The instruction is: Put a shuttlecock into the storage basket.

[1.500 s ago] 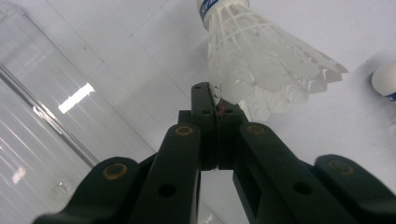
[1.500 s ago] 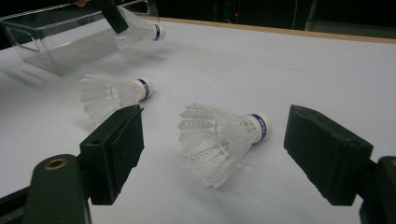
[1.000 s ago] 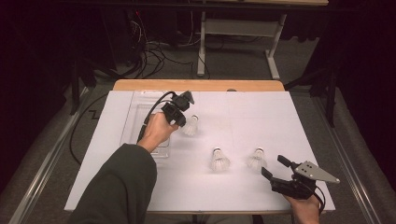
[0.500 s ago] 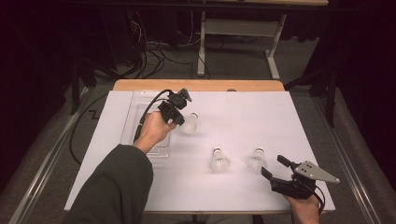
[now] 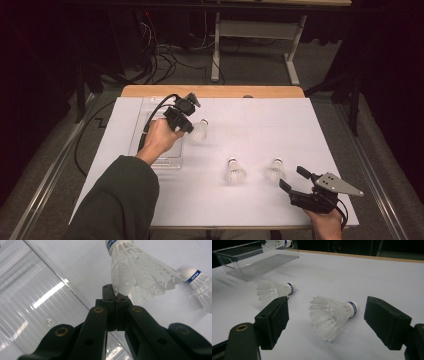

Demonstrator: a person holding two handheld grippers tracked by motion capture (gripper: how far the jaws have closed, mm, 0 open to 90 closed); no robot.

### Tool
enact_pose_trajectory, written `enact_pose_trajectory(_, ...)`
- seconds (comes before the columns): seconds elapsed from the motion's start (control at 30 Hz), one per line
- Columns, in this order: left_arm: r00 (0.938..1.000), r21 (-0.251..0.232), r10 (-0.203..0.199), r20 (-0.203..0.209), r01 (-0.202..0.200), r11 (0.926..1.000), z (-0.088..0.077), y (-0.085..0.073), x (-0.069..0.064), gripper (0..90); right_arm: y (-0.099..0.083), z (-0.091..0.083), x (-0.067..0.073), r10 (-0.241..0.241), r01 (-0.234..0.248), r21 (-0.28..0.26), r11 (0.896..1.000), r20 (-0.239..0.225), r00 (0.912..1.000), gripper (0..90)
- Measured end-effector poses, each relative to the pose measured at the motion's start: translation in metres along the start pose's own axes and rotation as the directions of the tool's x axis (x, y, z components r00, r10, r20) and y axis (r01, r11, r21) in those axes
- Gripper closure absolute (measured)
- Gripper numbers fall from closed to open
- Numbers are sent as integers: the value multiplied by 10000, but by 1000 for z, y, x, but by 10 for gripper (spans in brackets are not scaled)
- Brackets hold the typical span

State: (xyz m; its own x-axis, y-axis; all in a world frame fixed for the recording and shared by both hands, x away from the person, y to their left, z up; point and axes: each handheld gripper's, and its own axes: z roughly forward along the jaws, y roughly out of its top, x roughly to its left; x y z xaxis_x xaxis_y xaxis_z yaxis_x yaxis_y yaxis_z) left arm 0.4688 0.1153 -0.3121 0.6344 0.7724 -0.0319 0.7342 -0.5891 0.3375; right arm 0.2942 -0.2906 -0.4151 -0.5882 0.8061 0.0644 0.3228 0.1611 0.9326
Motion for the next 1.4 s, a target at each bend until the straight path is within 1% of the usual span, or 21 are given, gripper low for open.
enact_pose_trajectory(0.4, 9994, -197, -325, -131, 322, 9993, -14, -14, 14, 897, 0, 1, 0, -35, 35, 41, 10000, -13, 10000, 207)
enact_pose_trajectory(0.6, 9989, -153, -416, -214, 413, 9990, -16, -20, 19, 897, 0, 1, 0, -60, 61, 52, 10000, -24, 10000, 207)
enact_pose_trajectory(1.03, 9963, -186, -750, -413, 743, 9971, -21, -33, 33, 897, 0, 1, 0, -54, 54, 46, 10000, -35, 10000, 207)
enact_pose_trajectory(1.07, 9958, -245, -822, -405, 813, 9964, -21, -34, 34, 897, 0, 1, 0, -51, 51, 46, 10000, -35, 10000, 207)
enact_pose_trajectory(1.2, 9951, -233, -882, -441, 872, 9959, -23, -37, 39, 897, 0, 1, 0, -42, 42, 44, 10000, -23, 10000, 207)
enact_pose_trajectory(1.4, 9929, -341, -1097, -468, 1082, 9935, -26, -43, 45, 897, 0, 1, 0, -31, 31, 42, 10000, -26, 10000, 207)
